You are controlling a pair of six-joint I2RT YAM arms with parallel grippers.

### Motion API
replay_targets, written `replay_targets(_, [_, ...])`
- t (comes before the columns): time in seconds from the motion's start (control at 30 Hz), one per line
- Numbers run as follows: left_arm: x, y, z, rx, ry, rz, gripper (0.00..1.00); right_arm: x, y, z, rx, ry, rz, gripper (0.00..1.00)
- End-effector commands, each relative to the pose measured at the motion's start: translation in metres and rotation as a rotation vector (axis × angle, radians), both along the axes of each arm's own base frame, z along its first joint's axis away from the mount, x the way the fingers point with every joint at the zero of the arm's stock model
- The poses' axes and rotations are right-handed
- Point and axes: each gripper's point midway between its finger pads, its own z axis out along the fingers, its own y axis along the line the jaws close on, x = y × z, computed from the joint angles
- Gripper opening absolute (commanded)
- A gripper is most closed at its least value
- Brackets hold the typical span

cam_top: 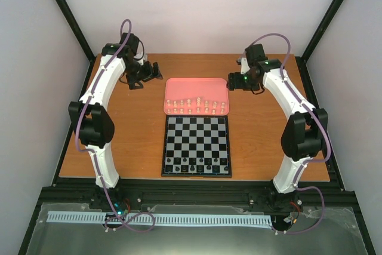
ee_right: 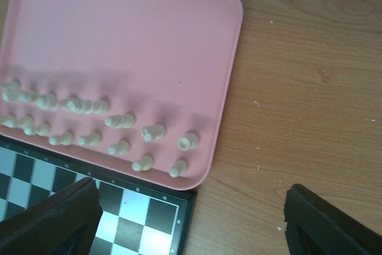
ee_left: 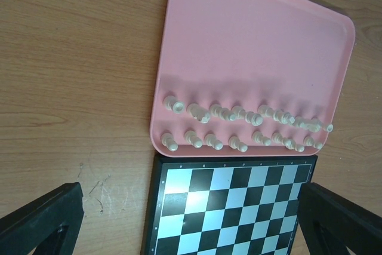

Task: Set up the chess pieces on the board
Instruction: Pick up the chess piece from the storage box.

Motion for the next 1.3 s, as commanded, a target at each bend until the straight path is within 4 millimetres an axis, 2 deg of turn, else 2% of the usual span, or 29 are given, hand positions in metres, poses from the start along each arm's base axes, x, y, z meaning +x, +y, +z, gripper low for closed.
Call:
replay_targets(0.0, [-0.004,-0.001,-0.009,0.016,0.015,-0.026,1.00,-0.006,0.009,-0.017,-0.073,0.039,0.015,0.80])
replay_targets(0.13, [-0.012,-0.001,-0.016,0.026,0.042,-0.033,1.00,-0.014,0.019,-0.035,-0.111,0.101,0.033,0.72])
replay_targets(0.27, [-0.022,0.003,-0.026,0.050,0.054,-0.041,1.00,-0.018,0.030,-0.053,-0.142,0.143,0.054,0.68])
replay_targets(0.43, [-0.033,0.009,-0.039,0.090,0.079,-0.066,1.00,-0.019,0.035,-0.084,-0.147,0.216,0.043,0.52])
replay_targets(0.53, [-0.037,0.009,-0.041,0.094,0.084,-0.081,1.00,-0.022,0.040,-0.094,-0.139,0.251,0.047,0.47])
replay_targets(0.8, [-0.039,0.010,-0.045,0.104,0.092,-0.114,1.00,-0.026,0.056,-0.114,-0.173,0.296,0.064,0.41])
replay_targets(1.0, [-0.041,0.012,-0.051,0.122,0.104,-0.129,1.00,-0.029,0.051,-0.122,-0.199,0.326,0.031,0.34])
replay_targets(1.27, [-0.041,0.009,-0.055,0.107,0.116,-0.132,1.00,-0.035,0.046,-0.130,-0.221,0.335,0.018,0.33])
